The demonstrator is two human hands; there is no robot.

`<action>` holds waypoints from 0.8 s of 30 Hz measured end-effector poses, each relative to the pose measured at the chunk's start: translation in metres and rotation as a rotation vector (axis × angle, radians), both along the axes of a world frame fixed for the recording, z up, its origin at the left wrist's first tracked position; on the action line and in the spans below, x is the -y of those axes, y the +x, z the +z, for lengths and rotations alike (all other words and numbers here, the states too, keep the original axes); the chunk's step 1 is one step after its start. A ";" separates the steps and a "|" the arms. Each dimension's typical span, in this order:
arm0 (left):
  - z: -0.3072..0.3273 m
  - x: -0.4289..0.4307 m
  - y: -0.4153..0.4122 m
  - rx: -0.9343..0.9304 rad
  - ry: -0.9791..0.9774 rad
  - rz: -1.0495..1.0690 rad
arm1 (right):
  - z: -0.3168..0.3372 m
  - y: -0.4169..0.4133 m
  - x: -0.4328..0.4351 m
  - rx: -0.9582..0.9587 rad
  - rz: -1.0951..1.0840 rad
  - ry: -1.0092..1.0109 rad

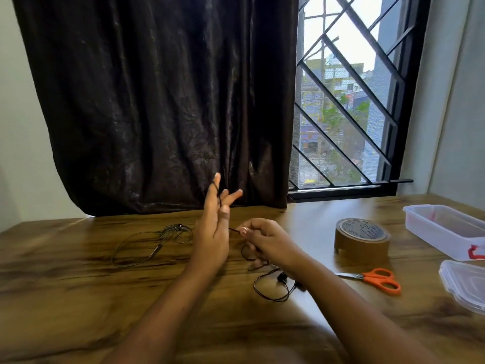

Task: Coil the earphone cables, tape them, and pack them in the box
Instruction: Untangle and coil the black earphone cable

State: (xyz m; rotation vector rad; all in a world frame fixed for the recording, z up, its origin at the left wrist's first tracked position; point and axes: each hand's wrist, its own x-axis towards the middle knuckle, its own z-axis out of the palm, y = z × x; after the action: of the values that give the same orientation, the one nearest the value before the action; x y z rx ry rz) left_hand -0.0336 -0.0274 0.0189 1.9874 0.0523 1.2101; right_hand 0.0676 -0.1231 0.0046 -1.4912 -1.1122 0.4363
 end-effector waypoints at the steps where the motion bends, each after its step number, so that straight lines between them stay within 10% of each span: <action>1: 0.000 -0.005 0.000 -0.042 -0.018 0.034 | 0.001 0.003 0.003 0.109 -0.028 -0.037; 6: -0.008 -0.029 -0.007 -0.557 0.229 0.208 | 0.015 0.011 0.018 0.229 -0.060 -0.002; 10: -0.002 -0.032 -0.010 -0.727 -0.254 -0.159 | 0.022 0.026 0.031 0.215 -0.212 0.165; 17: 0.022 -0.007 -0.022 -0.571 -0.619 -0.732 | 0.008 0.022 0.016 0.101 -0.328 0.168; 24: 0.023 -0.009 -0.015 -0.067 -0.872 -0.644 | -0.005 0.006 0.000 0.391 -0.257 -0.125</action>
State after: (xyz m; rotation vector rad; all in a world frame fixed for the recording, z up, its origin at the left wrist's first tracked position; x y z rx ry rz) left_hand -0.0482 -0.0182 0.0417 1.1297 -0.0256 0.5426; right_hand 0.0732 -0.1234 -0.0005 -1.8547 -1.1870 0.0340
